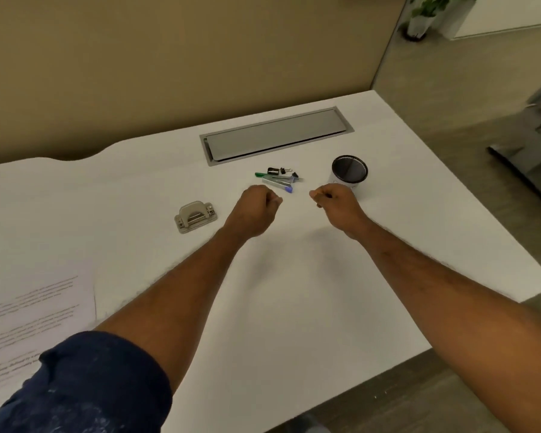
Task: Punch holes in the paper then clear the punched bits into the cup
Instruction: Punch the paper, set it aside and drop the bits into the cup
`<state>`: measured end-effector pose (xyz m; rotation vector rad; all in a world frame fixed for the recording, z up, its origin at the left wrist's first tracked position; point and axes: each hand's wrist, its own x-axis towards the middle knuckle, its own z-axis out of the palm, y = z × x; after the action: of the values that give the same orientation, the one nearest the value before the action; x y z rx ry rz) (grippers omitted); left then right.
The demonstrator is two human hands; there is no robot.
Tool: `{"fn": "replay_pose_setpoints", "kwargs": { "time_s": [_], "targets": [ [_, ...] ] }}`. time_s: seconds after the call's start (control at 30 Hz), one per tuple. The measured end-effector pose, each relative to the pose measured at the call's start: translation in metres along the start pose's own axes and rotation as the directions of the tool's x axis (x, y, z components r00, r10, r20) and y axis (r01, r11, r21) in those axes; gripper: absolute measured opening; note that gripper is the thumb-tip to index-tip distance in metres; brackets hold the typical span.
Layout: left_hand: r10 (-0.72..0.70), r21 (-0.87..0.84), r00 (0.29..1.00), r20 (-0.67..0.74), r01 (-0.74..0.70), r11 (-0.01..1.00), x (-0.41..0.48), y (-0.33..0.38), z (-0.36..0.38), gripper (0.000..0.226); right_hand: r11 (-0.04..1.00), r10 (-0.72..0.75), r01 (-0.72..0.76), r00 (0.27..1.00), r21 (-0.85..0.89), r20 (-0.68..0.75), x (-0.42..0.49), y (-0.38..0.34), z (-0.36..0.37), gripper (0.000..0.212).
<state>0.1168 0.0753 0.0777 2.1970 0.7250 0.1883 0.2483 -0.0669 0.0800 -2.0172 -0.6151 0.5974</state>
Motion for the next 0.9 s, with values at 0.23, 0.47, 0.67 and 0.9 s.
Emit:
{"fn": "replay_pose_setpoints", "kwargs": {
  "time_s": [0.23,0.47,0.67,0.9],
  "targets": [
    [0.102,-0.014,0.995,-0.01,-0.102,0.995,0.083,0.079,0.031,0.025,0.973,-0.069,0.031,0.985,-0.229,-0.161,0.052,-0.002,-0.077,0.016],
    [0.134,0.069,0.991,0.031,-0.136,0.988,0.14,0.113,0.065,0.008,0.9,-0.11,0.023,0.978,-0.436,-0.175,0.095,0.01,-0.105,0.001],
    [0.182,0.163,0.982,0.043,-0.187,0.969,0.165,0.115,0.08,0.019,0.862,-0.146,0.058,0.98,-0.503,-0.138,0.114,0.016,-0.114,0.018],
    [0.236,0.395,0.965,0.111,-0.26,0.881,0.178,0.113,0.086,0.022,0.778,-0.191,0.129,0.981,-0.615,-0.036,0.126,0.02,-0.118,0.016]
  ]
}}
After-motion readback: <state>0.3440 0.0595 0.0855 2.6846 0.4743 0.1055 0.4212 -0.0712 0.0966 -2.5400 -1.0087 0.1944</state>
